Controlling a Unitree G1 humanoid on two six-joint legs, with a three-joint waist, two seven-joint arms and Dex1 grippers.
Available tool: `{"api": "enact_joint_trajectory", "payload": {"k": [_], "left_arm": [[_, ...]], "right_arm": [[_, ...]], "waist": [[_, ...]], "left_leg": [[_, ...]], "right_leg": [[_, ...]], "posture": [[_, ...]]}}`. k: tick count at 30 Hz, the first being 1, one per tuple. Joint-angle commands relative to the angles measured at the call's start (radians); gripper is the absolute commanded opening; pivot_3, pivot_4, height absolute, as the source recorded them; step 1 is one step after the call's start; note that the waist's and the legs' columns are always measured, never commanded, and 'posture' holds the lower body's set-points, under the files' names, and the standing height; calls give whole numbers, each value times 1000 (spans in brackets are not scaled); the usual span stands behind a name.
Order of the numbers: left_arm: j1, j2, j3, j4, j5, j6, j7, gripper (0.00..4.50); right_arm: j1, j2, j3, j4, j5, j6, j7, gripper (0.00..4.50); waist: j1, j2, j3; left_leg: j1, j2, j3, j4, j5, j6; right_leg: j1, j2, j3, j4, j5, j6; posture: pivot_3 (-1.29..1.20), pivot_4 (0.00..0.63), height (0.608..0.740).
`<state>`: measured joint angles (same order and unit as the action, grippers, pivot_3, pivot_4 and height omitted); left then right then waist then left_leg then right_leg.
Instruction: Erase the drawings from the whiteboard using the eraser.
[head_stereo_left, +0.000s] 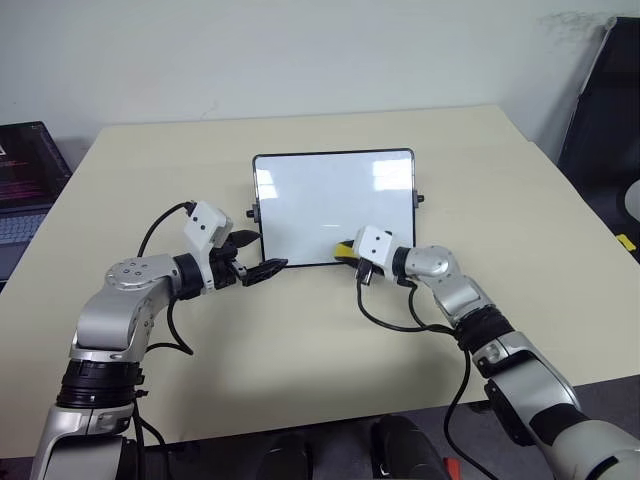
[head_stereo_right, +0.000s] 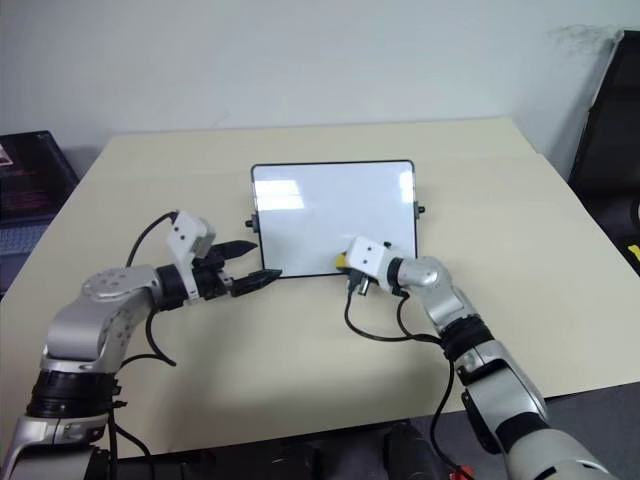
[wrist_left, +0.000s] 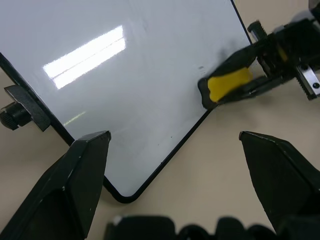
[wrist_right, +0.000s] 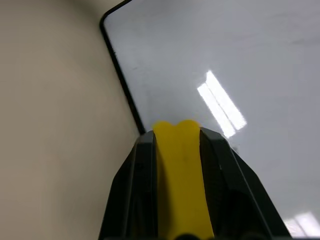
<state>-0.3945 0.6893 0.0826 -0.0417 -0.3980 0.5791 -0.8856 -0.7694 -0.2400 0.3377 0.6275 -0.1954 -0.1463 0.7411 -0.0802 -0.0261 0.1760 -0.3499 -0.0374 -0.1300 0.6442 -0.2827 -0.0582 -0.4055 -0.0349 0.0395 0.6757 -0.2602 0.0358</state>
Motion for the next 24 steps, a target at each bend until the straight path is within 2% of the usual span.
{"api": "enact_joint_trajectory", "payload": {"k": [1,12,24], "left_arm": [[-15,3,15,-16,-12,-14,-6,4500],[-8,1,11,-29,-18,-8,-12,4500],[-4,-3,9,-35,-20,-1,-17,4500]], "right_arm": [[-15,-30,-32,-18,0,47,-16,829],[-69,-101,-94,-36,10,83,-74,829],[37,-50,-8,-154,-6,124,-25,829]], "waist": [[1,0,0],[17,0,0],[15,0,0]], "left_leg": [[0,0,0,0,0,0],[-1,-1,-1,0,0,0],[-1,0,0,0,0,0]], "right_leg": [[0,0,0,0,0,0],[0,0,-1,-1,0,0],[-1,0,0,-1,0,0]], "posture": [[0,150,740],[0,150,740],[0,150,740]]}}
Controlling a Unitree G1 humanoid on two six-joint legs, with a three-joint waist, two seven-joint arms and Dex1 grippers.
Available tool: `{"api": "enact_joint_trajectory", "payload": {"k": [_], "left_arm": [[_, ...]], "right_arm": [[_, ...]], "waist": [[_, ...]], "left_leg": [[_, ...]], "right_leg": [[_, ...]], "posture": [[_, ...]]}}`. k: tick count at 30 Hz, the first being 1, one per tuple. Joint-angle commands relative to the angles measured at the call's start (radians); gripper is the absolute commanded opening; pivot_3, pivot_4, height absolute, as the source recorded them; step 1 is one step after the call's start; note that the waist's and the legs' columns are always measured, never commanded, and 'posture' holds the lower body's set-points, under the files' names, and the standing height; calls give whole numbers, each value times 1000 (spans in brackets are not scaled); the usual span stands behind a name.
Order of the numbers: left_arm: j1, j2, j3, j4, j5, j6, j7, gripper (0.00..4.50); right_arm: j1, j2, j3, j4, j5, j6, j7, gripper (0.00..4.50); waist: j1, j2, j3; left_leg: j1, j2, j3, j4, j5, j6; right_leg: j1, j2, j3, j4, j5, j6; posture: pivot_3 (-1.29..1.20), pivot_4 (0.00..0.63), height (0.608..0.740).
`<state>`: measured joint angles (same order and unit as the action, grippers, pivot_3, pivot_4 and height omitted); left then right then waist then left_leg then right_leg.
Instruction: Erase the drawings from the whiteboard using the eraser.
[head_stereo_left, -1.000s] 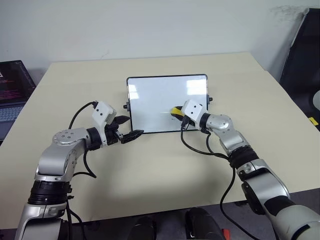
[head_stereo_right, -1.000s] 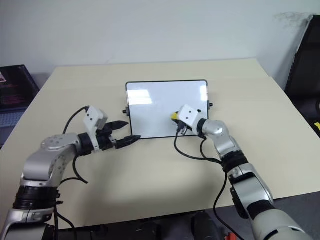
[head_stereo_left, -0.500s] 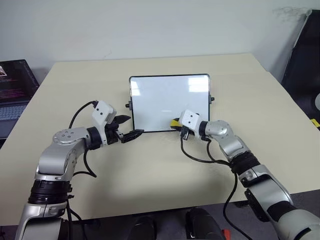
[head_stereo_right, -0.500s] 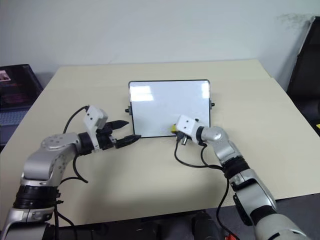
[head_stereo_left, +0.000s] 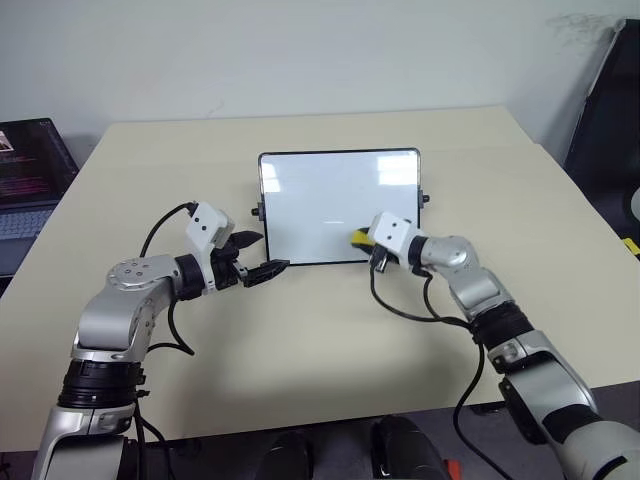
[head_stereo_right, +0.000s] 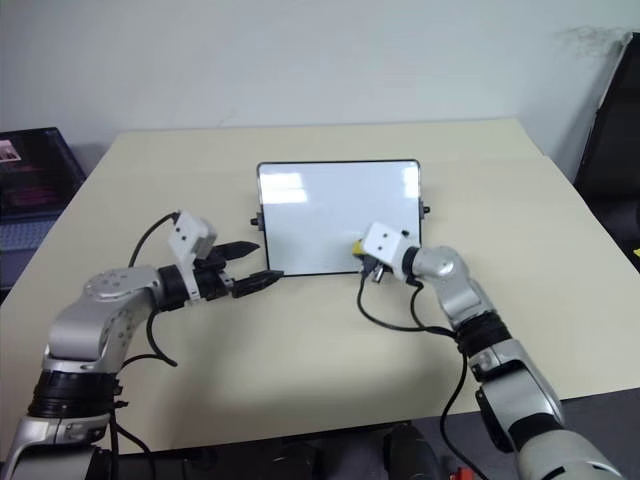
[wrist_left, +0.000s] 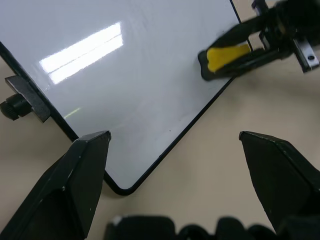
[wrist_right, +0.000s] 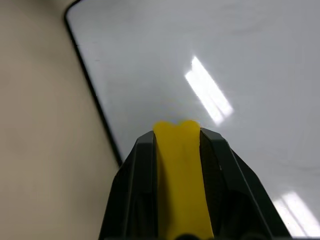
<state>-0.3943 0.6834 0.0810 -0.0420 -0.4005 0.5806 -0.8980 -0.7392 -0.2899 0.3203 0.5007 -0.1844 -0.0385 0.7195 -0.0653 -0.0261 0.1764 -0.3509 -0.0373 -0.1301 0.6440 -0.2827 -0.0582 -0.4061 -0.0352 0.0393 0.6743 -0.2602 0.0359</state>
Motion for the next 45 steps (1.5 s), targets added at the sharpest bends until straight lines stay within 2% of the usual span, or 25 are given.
{"api": "enact_joint_trajectory", "payload": {"k": [1,8,15,22,28,32,37,45], "left_arm": [[-4,3,11,-36,-18,-2,-5,4500],[4,5,1,-54,-28,5,-12,4500],[-26,2,-39,-61,-28,-8,-56,4500],[-96,-12,-121,-52,14,-70,-98,4500],[-142,-41,-186,-66,12,-107,-154,4500],[-179,-65,-238,-32,49,-175,-192,4500],[-235,-118,-260,5,55,-199,-214,4500],[-253,-151,-300,38,77,-222,-263,4500]], "right_arm": [[9,-1,11,-31,-18,18,-5,829],[6,-10,-53,-113,48,75,-6,829],[59,-48,-123,-267,92,192,-23,827],[180,-95,-163,-519,123,365,-38,826],[394,-160,-361,-869,182,660,-117,826],[517,-97,-580,-1020,243,908,-231,825],[585,-73,-656,-1048,285,1019,-289,815],[519,-20,-669,-953,352,1050,-368,815]], "waist": [[1,0,0],[2,0,0],[12,0,0],[15,0,0],[33,0,0],[37,0,0],[30,0,0],[26,0,0]], "left_leg": [[0,0,0,0,0,0],[-1,0,-1,0,0,0],[-13,-1,-3,0,0,-1],[-16,-1,-1,0,0,-1],[-17,-1,-2,0,0,-1],[-17,-2,-2,1,0,-1],[-15,-2,1,1,0,0],[-14,-2,6,1,0,0]], "right_leg": [[0,0,0,0,0,0],[0,0,-1,-1,0,0],[-11,-1,-1,-1,0,0],[-14,-2,-1,-2,0,0],[-13,-2,-1,-2,-1,1],[-13,-2,-1,-2,-1,1],[-12,-1,0,0,-1,1],[-12,1,1,2,-1,1]], "posture": [[0,150,740],[0,150,740],[0,150,740],[0,150,740],[0,150,740],[0,150,740],[0,150,740],[0,150,740]]}}
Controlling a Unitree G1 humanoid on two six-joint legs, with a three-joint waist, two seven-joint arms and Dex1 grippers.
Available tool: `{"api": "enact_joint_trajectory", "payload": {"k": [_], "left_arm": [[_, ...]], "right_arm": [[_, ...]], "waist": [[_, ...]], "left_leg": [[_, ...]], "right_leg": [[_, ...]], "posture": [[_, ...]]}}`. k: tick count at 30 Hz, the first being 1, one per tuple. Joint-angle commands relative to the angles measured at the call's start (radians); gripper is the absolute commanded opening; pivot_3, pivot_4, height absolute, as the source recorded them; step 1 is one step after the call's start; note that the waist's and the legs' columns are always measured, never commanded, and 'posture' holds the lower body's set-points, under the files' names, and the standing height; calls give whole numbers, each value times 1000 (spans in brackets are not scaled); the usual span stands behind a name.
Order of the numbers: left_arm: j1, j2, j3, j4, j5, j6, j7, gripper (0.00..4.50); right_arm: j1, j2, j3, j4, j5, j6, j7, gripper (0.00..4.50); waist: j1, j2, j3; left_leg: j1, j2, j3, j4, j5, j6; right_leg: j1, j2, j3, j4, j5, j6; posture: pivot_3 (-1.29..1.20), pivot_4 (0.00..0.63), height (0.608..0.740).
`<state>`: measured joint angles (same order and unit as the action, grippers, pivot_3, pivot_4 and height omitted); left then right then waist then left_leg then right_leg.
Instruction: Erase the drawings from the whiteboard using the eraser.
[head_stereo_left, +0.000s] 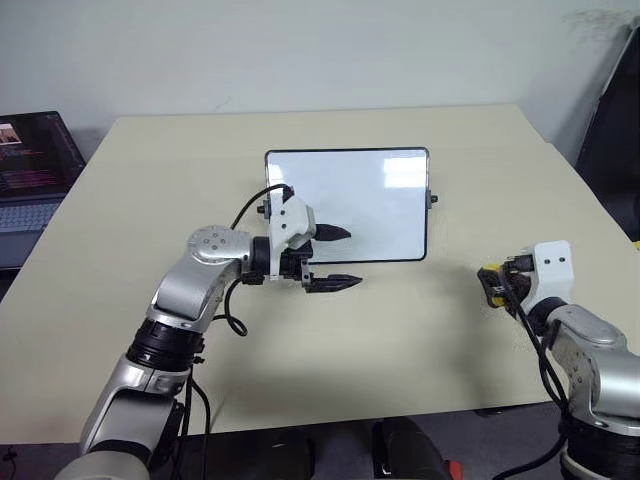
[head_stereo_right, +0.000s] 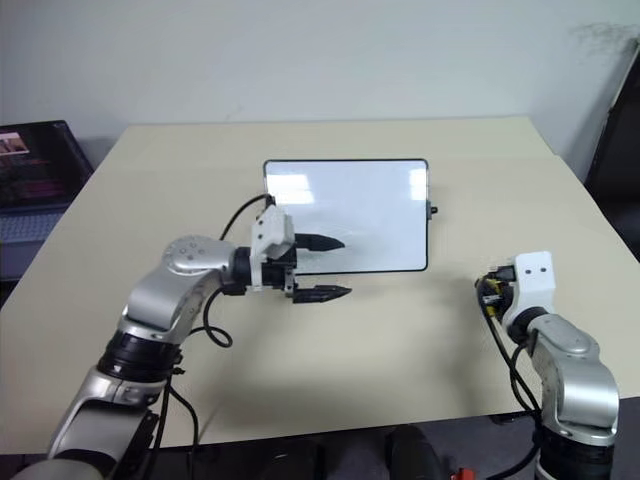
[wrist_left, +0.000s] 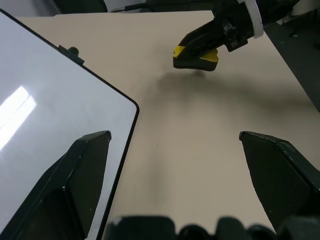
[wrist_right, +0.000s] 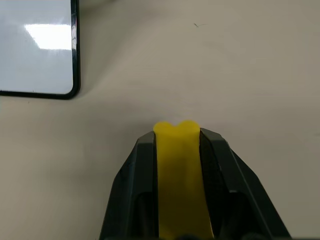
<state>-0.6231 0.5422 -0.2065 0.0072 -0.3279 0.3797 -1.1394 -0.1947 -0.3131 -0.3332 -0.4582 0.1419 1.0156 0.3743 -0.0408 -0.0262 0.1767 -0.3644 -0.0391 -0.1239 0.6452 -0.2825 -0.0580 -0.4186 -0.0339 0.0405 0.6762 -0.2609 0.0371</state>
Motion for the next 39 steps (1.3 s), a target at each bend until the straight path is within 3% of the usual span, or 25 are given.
{"api": "enact_joint_trajectory", "payload": {"k": [1,18,23,28,29,35,39], "left_arm": [[-20,-6,-25,-14,10,-24,-35,4500],[4,-1,-47,-40,58,-37,-51,4500],[7,1,-44,-42,58,-36,-50,4500],[29,25,-13,-39,55,-25,-31,4500],[36,32,-1,-40,51,-19,-25,4500],[88,38,116,-41,17,43,90,4500],[181,22,201,-94,-11,89,196,4500]], "right_arm": [[-28,1,-11,17,28,-10,-26,815],[-87,-32,24,149,69,-99,-37,815],[-101,-48,35,195,75,-140,-39,2394],[-109,-56,49,216,90,-188,-34,4316],[-110,-54,44,212,95,-201,-36,4477],[-58,-49,-37,73,196,-266,-7,4477],[92,6,-84,-70,214,-355,-46,4477]], "waist": [[3,0,0],[7,0,0],[6,0,0],[6,0,0],[6,0,0],[6,0,0],[9,0,0]], "left_leg": [[0,0,0,0,0,0],[0,0,1,0,0,0],[0,0,1,0,0,0],[0,0,1,0,0,0],[0,0,1,0,0,0],[0,0,0,0,0,0],[-1,1,-2,0,0,1]], "right_leg": [[0,0,0,0,0,0],[0,0,0,0,0,1],[0,0,0,0,0,1],[0,0,0,0,0,1],[0,0,0,0,0,1],[0,0,0,1,0,1],[0,-2,0,-1,0,1]], "posture": [[0,150,740],[0,150,740],[0,150,740],[0,150,740],[0,150,740],[0,150,740],[0,150,740]]}}
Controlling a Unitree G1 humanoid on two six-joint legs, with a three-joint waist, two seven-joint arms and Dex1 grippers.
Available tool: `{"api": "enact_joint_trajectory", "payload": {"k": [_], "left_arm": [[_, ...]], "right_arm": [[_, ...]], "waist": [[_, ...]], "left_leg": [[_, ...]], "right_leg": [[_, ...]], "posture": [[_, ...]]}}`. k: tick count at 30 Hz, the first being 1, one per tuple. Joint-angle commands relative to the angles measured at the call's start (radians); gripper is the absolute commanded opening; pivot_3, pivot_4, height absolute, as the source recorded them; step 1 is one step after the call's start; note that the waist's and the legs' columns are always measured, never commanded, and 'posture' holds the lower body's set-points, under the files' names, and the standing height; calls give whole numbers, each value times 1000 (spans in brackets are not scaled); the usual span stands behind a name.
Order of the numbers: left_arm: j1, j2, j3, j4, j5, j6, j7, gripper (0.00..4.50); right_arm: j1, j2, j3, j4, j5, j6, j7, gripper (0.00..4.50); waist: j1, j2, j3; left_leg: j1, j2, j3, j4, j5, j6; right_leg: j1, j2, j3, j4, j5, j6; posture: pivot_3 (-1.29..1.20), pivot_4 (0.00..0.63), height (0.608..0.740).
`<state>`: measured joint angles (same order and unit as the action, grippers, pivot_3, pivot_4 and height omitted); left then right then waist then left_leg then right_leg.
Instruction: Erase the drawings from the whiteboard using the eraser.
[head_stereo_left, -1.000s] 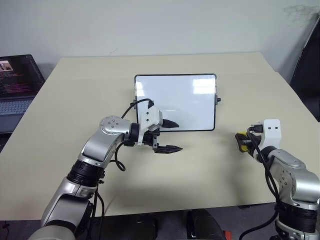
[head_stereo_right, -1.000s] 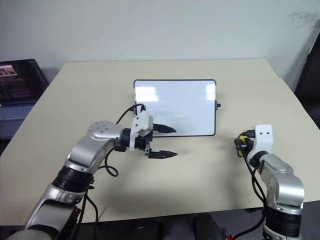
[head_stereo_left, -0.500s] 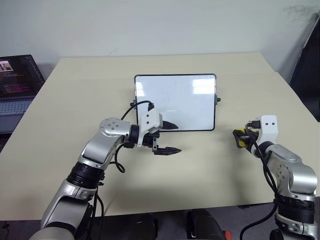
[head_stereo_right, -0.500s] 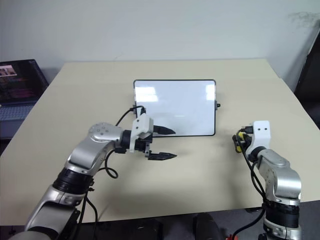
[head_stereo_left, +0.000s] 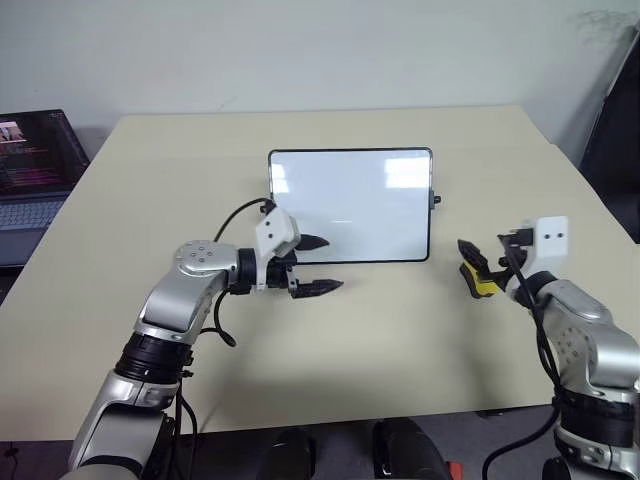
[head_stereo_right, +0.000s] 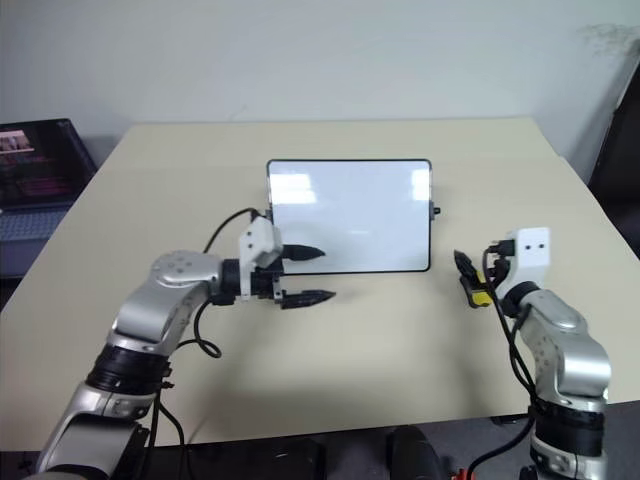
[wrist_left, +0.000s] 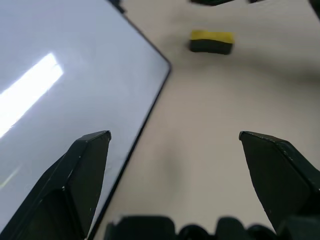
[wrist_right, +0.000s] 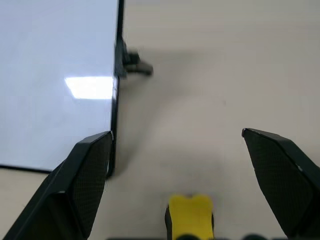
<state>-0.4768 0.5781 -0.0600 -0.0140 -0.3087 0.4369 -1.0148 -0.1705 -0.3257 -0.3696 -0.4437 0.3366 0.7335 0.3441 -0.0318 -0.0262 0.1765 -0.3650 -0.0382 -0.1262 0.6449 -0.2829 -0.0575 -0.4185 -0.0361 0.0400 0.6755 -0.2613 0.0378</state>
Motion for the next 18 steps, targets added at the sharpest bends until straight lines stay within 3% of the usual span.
{"api": "enact_joint_trajectory", "payload": {"k": [1,8,14,18], "left_arm": [[54,-27,59,-98,-29,41,102,4500],[212,-171,142,-206,-8,27,370,4500],[289,-244,159,-243,23,-1,515,4500],[304,-260,174,-247,32,-17,575,4500]], "right_arm": [[103,24,-55,-91,12,-108,-18,4477],[356,153,49,-79,-89,-445,-39,4477],[534,215,76,-102,-21,-550,3,4477],[562,204,59,-72,-5,-575,9,4477]], "waist": [[1,0,0],[1,1,0],[2,1,-1],[2,1,-1]], "left_leg": [[0,0,-1,0,0,0],[3,0,-3,1,0,0],[9,0,-3,1,0,0],[10,0,-4,1,0,0]], "right_leg": [[0,-1,0,0,0,0],[4,-2,0,0,0,1],[11,-1,0,-2,-2,4],[13,-1,0,-3,-3,4]], "posture": [[0,150,740],[0,150,740],[0,150,740],[0,150,740]]}}
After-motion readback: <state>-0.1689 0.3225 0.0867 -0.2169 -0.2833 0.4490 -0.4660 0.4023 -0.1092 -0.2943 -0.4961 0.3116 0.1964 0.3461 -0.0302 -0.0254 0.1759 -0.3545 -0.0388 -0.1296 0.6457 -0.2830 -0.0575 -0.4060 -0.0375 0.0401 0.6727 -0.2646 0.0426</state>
